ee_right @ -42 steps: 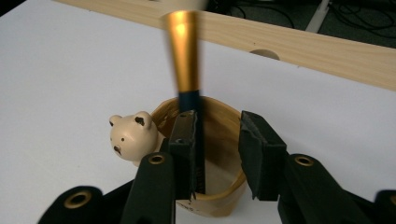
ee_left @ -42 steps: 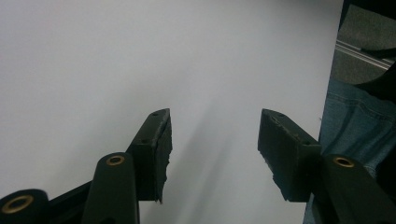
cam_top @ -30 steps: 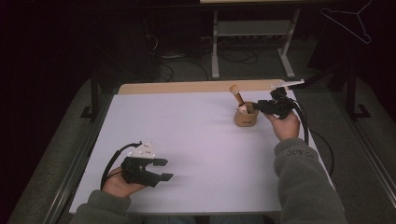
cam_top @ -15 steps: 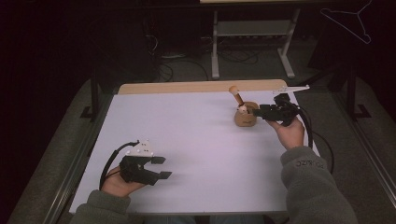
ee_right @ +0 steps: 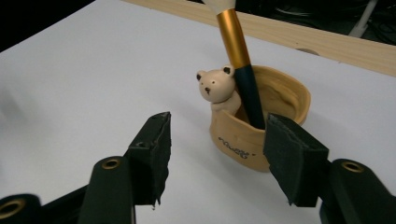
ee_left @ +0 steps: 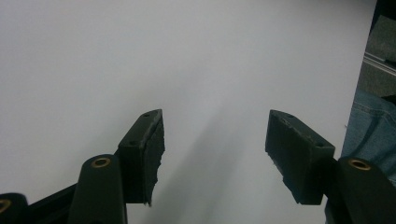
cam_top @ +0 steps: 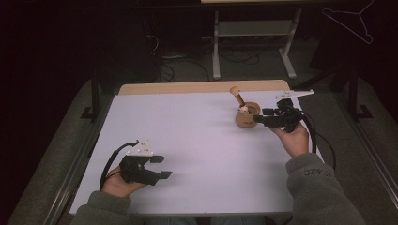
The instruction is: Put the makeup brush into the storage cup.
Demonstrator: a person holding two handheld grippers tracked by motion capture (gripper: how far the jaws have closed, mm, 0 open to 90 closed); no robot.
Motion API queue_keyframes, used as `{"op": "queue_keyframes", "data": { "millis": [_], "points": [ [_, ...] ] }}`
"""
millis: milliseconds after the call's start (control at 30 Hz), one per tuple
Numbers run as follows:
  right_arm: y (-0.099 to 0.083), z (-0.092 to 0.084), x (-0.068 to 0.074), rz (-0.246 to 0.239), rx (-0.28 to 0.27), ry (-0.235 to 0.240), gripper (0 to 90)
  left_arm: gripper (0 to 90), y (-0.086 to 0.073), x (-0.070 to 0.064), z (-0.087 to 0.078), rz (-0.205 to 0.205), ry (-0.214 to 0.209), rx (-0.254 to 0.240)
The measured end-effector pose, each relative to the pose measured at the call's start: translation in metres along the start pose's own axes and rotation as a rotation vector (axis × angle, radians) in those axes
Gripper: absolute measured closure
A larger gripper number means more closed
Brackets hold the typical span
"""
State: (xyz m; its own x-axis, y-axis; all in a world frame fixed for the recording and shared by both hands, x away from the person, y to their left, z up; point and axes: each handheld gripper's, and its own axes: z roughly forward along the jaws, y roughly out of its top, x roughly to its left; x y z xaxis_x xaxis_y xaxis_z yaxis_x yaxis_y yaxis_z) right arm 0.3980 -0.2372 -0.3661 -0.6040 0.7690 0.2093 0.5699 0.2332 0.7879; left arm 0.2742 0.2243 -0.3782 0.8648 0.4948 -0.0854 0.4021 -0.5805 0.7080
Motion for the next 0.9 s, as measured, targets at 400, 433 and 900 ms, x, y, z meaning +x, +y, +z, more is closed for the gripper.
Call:
{"op": "queue_keyframes", "data": {
  "millis": [400, 433, 900],
  "points": [
    [-0.012, -0.004, 0.011, -0.018, 0.019, 0.005, 32.0, 32.7, 0.0, 0.002, 0.0, -0.012, 0.028, -0.001],
    [-0.013, -0.004, 0.011, -0.018, 0.017, 0.008, 31.6, 32.4, 0.0, 0.002, 0.0, -0.012, 0.028, -0.001],
    [-0.025, -0.013, 0.02, -0.036, 0.021, 0.02, 29.0, 28.8, -0.002, 0.007, -0.002, -0.023, 0.059, -0.008]
  ]
}}
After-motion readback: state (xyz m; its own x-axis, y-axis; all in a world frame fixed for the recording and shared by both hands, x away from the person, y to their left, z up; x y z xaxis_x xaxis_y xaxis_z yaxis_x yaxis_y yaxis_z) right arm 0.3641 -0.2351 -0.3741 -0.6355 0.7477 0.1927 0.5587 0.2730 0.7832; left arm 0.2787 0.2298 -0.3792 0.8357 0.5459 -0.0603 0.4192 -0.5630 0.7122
